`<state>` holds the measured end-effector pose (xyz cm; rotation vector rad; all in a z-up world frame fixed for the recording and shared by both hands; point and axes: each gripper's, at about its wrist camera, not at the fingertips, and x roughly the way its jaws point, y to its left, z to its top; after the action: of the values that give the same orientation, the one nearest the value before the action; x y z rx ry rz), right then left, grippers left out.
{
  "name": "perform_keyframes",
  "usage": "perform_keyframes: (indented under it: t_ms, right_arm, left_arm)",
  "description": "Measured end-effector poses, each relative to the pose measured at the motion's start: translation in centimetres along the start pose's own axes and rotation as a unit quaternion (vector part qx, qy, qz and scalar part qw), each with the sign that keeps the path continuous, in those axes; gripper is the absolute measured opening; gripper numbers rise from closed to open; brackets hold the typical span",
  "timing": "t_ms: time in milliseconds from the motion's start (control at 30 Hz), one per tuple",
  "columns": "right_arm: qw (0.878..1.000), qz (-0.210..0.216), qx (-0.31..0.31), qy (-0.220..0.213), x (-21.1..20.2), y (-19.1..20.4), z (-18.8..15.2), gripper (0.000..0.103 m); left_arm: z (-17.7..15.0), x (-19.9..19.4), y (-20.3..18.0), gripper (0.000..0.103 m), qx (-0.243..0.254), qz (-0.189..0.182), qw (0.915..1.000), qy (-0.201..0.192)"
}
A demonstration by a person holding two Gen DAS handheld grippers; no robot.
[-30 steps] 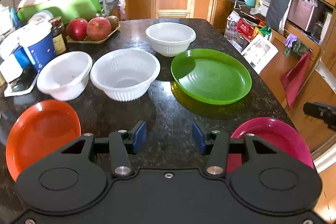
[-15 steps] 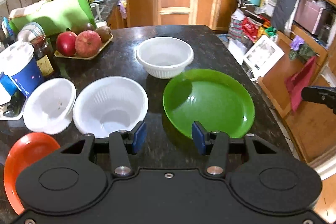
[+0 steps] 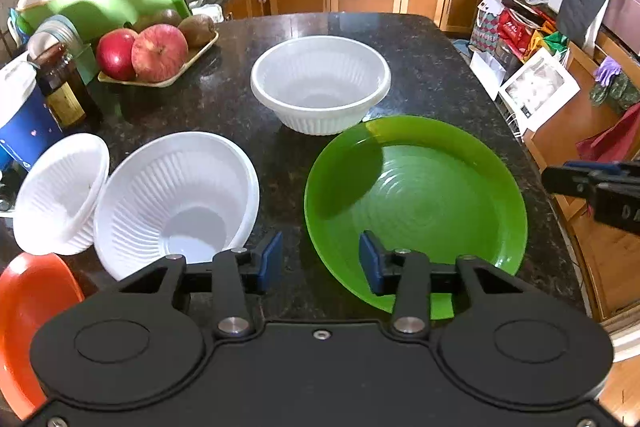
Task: Organize plates and bowls
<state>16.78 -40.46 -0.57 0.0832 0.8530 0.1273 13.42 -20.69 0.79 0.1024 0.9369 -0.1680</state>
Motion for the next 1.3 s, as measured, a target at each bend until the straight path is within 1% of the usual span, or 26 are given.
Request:
perform_keyframes:
  t_ms: [100,200,333,400,533,733,833,967,1067,1133,1300]
  right_arm:
    - [1.0,0.015,0.003,0.007,0.9,-0.7,0.0,0.026]
    - [1.0,0.019,-0.003,0.0,1.4,-0.9,0.0,0.026]
    - [1.0,0.011,-0.012,-0.005,2.3,-1.0,0.0,0.026]
    - [1.0,0.014,-0.012,-0.003,2.9,-1.2,0.1,0.026]
    - [1.0,0.011,-0.011,-0.002,3.7,-1.2,0.2,0.026]
    - [1.0,0.007,-0.015,-0.001,4.5,-1.2,0.2,0.026]
    - [1.0,0.008,-0.016,0.003,4.8,-1.4,0.1,0.026]
    - [1.0,0.007,-0.02,0.004,5.2,-1.4,0.1,0.026]
    - [1.0,0.007,-0.024,0.005,5.4,-1.3,0.1,0.026]
    - [1.0,0.004,-0.029,0.001,5.4,-1.2,0.0,0.022]
    - [1.0,-0.003,-0.029,-0.001,5.2,-1.2,-0.1,0.013]
  left_arm:
    - [0.3,0.6,0.1,0.05,-0.008,-0.003,0.9999,0.006]
    - [0.5,1.2,0.2,0.049,-0.011,-0.003,0.9999,0.01]
    - [0.6,2.0,0.1,0.048,-0.013,-0.004,0.9997,0.02]
    - [0.6,2.3,0.1,0.045,-0.013,-0.006,0.9996,0.023]
    - [0.7,2.8,0.3,0.045,-0.013,-0.006,0.9994,0.031]
    - [0.8,3.5,0.3,0.044,-0.013,-0.005,0.9992,0.036]
    - [0.9,3.8,0.3,0.043,-0.011,-0.009,0.9993,0.036]
    - [1.0,4.1,0.3,0.031,-0.01,-0.01,0.9992,0.038]
    - [1.0,4.2,0.2,0.027,-0.011,-0.01,0.9992,0.037]
    - [1.0,4.3,0.2,0.024,-0.01,-0.007,0.9993,0.035]
    - [0.9,4.2,0.0,0.024,-0.009,-0.002,0.9994,0.033]
